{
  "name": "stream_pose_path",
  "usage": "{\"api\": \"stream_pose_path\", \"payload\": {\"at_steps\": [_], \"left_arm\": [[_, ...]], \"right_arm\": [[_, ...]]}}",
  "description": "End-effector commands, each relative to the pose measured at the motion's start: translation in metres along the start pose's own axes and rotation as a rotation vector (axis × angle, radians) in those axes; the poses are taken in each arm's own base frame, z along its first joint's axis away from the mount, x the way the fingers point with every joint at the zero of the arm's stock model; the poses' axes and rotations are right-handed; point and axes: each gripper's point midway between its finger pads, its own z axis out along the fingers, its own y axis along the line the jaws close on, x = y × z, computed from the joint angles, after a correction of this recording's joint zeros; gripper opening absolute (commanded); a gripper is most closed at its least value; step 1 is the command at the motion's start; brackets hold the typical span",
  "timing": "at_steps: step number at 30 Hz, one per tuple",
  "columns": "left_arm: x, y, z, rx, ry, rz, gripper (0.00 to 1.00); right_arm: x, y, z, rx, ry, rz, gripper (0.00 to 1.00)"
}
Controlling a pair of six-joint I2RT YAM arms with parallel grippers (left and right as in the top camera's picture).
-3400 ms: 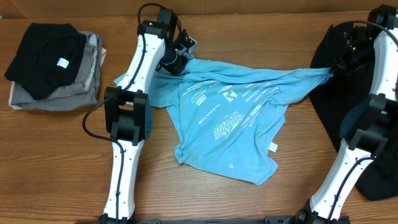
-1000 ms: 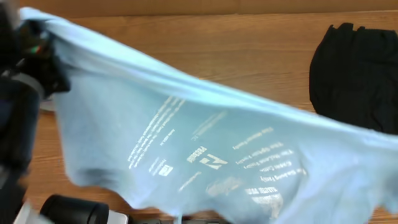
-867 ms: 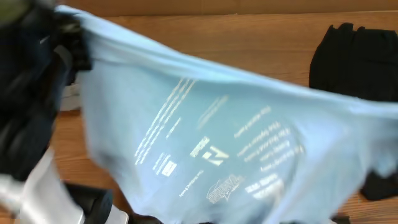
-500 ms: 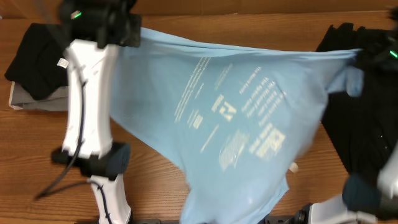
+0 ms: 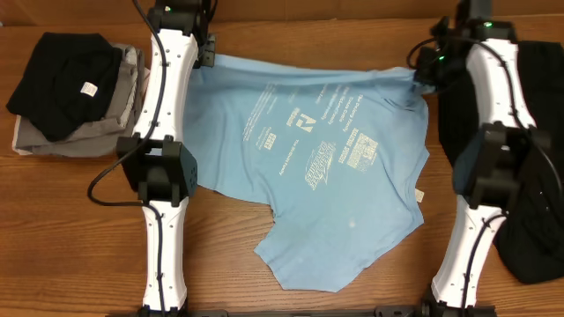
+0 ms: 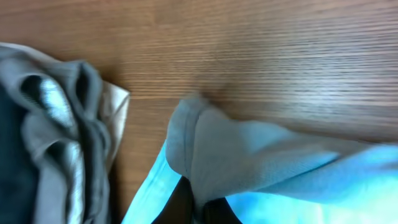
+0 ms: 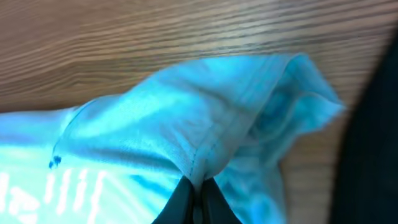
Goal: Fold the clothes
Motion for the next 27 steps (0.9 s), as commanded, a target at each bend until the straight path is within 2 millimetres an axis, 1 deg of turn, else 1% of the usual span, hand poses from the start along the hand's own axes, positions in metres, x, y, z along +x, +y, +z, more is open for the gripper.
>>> {"api": "stream_pose_path", "payload": {"at_steps": [1, 3, 5, 7, 8, 9, 10, 12, 13, 14, 15, 17, 18, 20, 22, 24, 26, 27], "left_arm": [[-0.002, -0.003, 0.016, 0.005, -0.004, -0.022, 0.04], [-0.007, -0.005, 0.021, 0.007, -0.023, -0.029, 0.04], [-0.017, -0.006, 0.022, 0.011, -0.062, -0.041, 0.04], [-0.030, -0.007, 0.021, 0.016, -0.116, -0.059, 0.05], [-0.038, -0.007, 0.020, 0.020, -0.148, -0.071, 0.08], [-0.045, -0.008, 0.019, 0.029, -0.175, -0.081, 0.21], [-0.053, -0.011, 0.018, 0.046, -0.206, -0.090, 0.39], [-0.067, -0.016, 0.014, 0.080, -0.262, -0.103, 0.66], [-0.072, -0.017, 0.012, 0.090, -0.281, -0.108, 0.85], [-0.077, -0.019, 0.011, 0.102, -0.302, -0.113, 1.00], [-0.081, -0.020, 0.009, 0.111, -0.320, -0.117, 1.00], [-0.085, -0.020, 0.007, 0.115, -0.337, -0.122, 1.00], [-0.085, -0.019, 0.005, 0.115, -0.336, -0.122, 1.00], [-0.077, -0.017, 0.001, 0.113, -0.305, -0.112, 1.00], [-0.062, -0.020, -0.002, 0.121, -0.244, -0.088, 1.00], [-0.042, -0.028, 0.001, 0.141, -0.162, -0.037, 1.00], [-0.022, -0.031, 0.009, 0.147, -0.081, -0.013, 0.95], [-0.003, -0.033, 0.018, 0.142, -0.009, -0.009, 0.95]], "right_arm": [[-0.006, -0.002, 0.006, 0.005, -0.018, 0.034, 0.04], [-0.009, -0.003, 0.009, 0.004, -0.032, 0.034, 0.04], [-0.016, -0.003, 0.009, 0.001, -0.058, 0.028, 0.04], [-0.024, -0.002, 0.008, -0.002, -0.092, 0.019, 0.04], [-0.029, -0.001, 0.007, -0.004, -0.112, 0.014, 0.04], [-0.035, -0.001, 0.008, -0.006, -0.135, 0.007, 0.04], [-0.040, 0.000, 0.008, -0.008, -0.154, 0.002, 0.04], [-0.051, 0.002, 0.008, -0.013, -0.201, -0.013, 0.04], [-0.057, 0.004, 0.008, -0.016, -0.223, -0.020, 0.05], [-0.060, 0.005, 0.008, -0.018, -0.237, -0.026, 0.09], [-0.064, 0.007, 0.009, -0.020, -0.253, -0.032, 0.13], [-0.069, 0.008, 0.008, -0.023, -0.274, -0.038, 0.13], [-0.070, 0.008, 0.007, -0.024, -0.279, -0.039, 0.13], [-0.071, 0.008, 0.007, -0.024, -0.280, -0.039, 0.13], [-0.069, 0.008, 0.008, -0.023, -0.273, -0.037, 0.13], [-0.066, 0.007, 0.009, -0.022, -0.262, -0.035, 0.13], [-0.065, 0.007, 0.009, -0.021, -0.255, -0.033, 0.13], [-0.064, 0.007, 0.009, -0.021, -0.251, -0.033, 0.13]]}}
